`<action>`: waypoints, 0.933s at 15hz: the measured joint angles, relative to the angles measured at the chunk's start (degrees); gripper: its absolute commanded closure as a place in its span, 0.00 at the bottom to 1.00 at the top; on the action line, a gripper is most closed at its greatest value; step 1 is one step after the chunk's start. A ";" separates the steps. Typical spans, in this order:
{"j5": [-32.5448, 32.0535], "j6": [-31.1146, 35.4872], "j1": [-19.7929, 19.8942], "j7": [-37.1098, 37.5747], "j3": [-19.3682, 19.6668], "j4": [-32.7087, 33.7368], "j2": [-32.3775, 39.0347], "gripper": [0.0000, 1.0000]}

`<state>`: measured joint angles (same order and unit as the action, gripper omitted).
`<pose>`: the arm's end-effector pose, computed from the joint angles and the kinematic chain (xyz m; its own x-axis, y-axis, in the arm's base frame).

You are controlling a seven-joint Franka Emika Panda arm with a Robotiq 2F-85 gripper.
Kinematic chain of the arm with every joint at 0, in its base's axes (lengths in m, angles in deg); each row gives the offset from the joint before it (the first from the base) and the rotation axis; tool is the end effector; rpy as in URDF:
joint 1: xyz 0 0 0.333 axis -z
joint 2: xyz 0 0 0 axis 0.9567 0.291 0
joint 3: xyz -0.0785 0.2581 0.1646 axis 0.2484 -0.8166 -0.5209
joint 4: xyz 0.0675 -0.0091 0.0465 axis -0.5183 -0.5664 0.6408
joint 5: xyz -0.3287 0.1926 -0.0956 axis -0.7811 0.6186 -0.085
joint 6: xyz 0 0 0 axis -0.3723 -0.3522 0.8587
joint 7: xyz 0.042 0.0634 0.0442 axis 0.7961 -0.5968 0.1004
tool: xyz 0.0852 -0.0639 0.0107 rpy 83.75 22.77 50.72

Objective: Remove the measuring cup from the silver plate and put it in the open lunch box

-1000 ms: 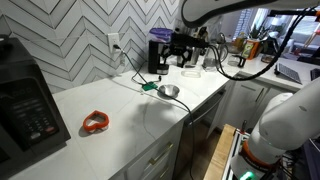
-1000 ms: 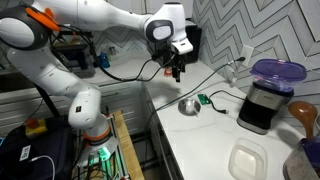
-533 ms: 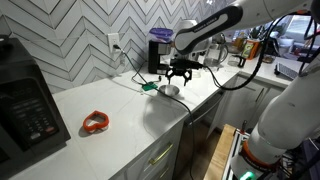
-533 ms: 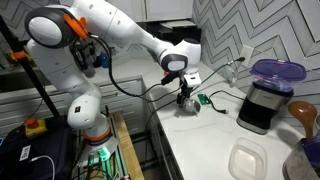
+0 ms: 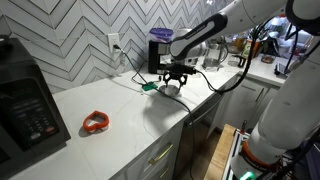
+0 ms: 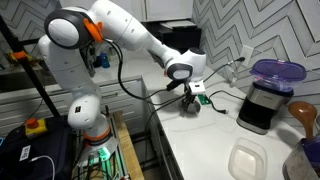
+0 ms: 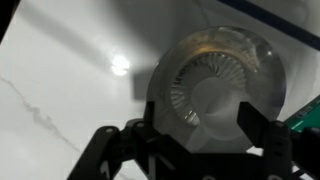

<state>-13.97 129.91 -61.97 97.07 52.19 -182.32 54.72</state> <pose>0.4866 -0.1251 0.3708 0.4690 -0.8828 -0.0272 -0.8811 -0.4656 -0.0827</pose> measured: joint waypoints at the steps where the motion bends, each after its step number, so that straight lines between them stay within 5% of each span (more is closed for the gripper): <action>1: 0.38 0.47 -0.15 0.00 0.00 0.26 0.30 0.55; 7: 0.64 1.07 -1.18 0.37 0.01 1.34 1.40 0.99; 14: 1.80 0.95 0.27 0.91 3.27 1.73 -7.86 0.99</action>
<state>-12.18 130.86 -61.70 97.98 55.46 -180.59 46.86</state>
